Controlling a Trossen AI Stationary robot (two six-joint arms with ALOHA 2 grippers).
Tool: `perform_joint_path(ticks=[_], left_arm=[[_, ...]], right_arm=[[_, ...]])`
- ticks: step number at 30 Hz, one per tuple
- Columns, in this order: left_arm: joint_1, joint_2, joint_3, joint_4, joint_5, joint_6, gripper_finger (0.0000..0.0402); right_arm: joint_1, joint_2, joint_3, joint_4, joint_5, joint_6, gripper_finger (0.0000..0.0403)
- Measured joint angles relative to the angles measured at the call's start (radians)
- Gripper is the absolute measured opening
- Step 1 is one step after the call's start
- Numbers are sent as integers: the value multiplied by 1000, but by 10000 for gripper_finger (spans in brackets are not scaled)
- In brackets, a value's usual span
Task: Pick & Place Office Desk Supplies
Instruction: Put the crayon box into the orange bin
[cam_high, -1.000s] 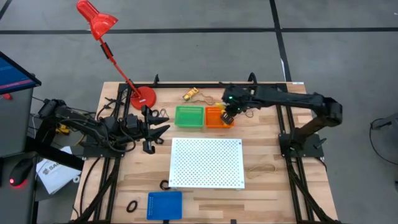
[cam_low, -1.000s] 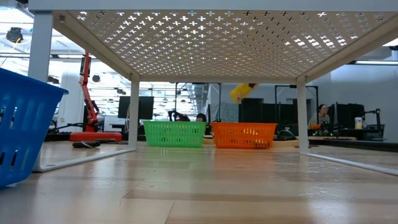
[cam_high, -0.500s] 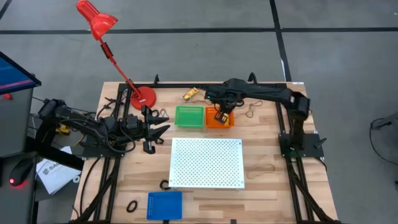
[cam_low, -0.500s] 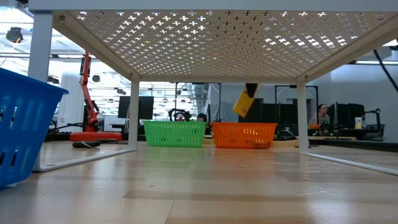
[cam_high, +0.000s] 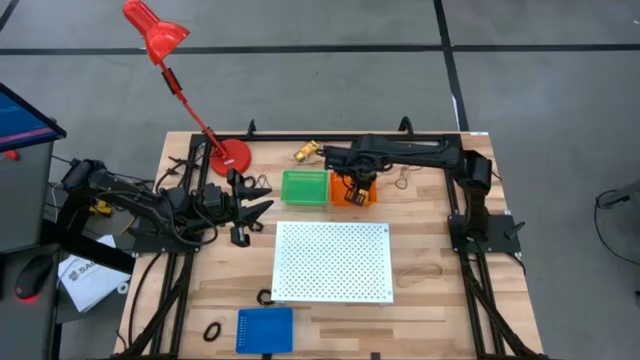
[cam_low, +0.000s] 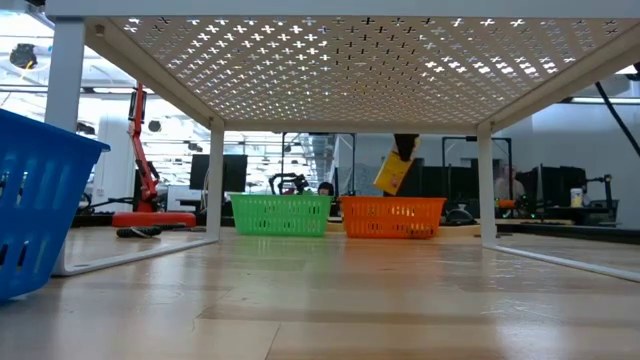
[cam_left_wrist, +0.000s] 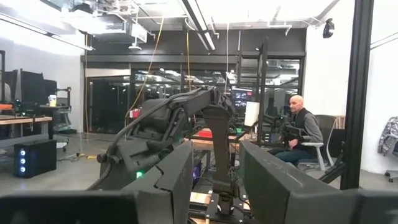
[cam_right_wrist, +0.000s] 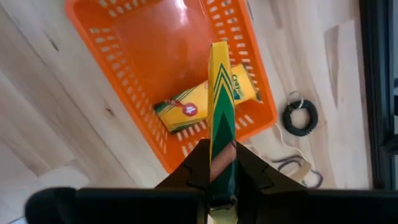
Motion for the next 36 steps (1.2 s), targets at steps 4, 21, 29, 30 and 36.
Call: perform_joint_path(ticks=[4, 21, 29, 30, 36], left_arm=[[0, 0, 0, 0, 0, -1, 122], [0, 0, 0, 0, -1, -2, 122], [0, 0, 0, 0, -1, -2, 122], [0, 0, 0, 0, -1, -2, 122], [0, 0, 0, -4, -2, -2, 122]], right_arm=[[1, 0, 0, 0, -16, -3, 29], [-2, 0, 0, 8, -41, -48, 63], [0, 0, 0, 24, 75, -57, 132], [2, 0, 0, 28, 80, -57, 140], [14, -11, 0, 40, 87, -61, 173]])
